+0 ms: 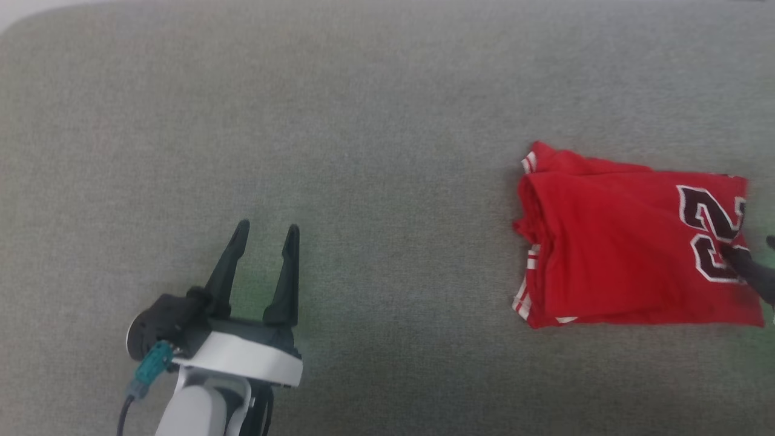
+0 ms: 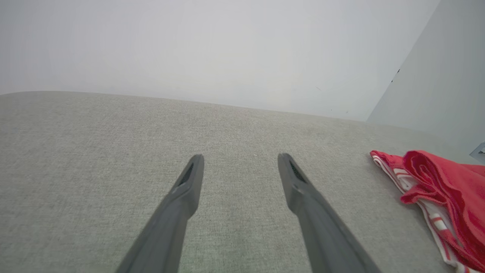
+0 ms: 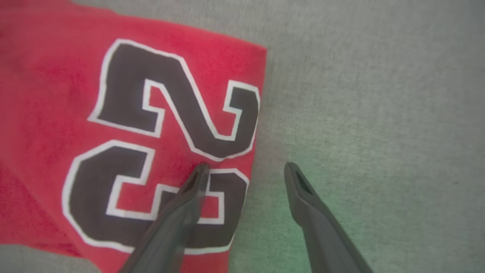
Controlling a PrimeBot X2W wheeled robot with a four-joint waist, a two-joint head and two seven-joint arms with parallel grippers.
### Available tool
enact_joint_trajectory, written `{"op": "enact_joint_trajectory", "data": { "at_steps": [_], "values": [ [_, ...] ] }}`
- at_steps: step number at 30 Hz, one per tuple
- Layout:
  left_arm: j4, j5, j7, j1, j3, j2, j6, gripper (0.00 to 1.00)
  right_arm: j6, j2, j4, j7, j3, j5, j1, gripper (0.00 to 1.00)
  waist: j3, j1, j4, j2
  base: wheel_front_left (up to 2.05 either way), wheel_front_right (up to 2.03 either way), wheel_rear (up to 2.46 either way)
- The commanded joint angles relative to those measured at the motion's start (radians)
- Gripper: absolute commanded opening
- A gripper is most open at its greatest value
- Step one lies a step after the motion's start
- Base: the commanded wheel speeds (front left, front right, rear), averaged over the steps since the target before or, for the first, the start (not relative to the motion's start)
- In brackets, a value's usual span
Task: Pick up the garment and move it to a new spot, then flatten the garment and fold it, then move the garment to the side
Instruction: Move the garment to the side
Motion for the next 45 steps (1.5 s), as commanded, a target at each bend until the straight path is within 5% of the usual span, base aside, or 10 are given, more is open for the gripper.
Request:
{"op": "enact_joint_trajectory", "data": {
  "at_steps": [1,8,11,24,31,38,45],
  "values": [
    [0.000,-0.008,-0.004,-0.020,-0.003,-0.002,-0.001,1.00,0.000,0.000,-0.006,0.027,0.004,0.020,-0.001,1.00,0.026,0.0000,0.013,-0.0001,0.00,0.00,0.00],
    [0.007,-0.009,-0.004,-0.088,-0.029,-0.001,-0.001,1.00,0.000,-0.001,-0.023,0.131,0.009,0.064,0.019,1.00,0.098,0.0000,0.024,-0.0001,0.00,0.00,0.00],
    [0.019,-0.003,-0.004,-0.113,-0.029,-0.002,-0.001,1.00,0.000,0.005,-0.032,0.138,0.027,0.072,0.026,0.00,0.113,0.0000,0.015,-0.0001,0.00,0.00,0.00],
    [-0.001,0.060,-0.004,-0.217,-0.042,0.013,-0.001,1.00,-0.001,-0.022,-0.010,-0.050,-0.144,0.111,-0.057,0.00,0.186,0.0000,-0.113,-0.0001,0.00,0.00,0.00],
    [-0.002,0.094,-0.004,-0.363,-0.079,0.054,-0.001,1.00,-0.001,-0.057,0.144,-0.205,-0.306,0.100,-0.140,0.00,0.281,0.0000,-0.191,-0.0001,0.00,0.00,0.00],
    [-0.008,0.118,-0.004,-0.505,-0.116,0.085,-0.001,1.00,-0.001,-0.096,0.349,-0.334,-0.318,0.050,-0.287,0.00,0.361,0.0000,-0.222,-0.0001,0.00,0.00,0.00],
    [0.003,0.138,-0.004,-0.584,-0.157,0.114,-0.001,1.00,-0.001,-0.113,0.568,-0.461,-0.224,-0.018,-0.457,0.00,0.404,0.0000,-0.233,-0.0001,0.00,0.00,0.00]
  ]
}}
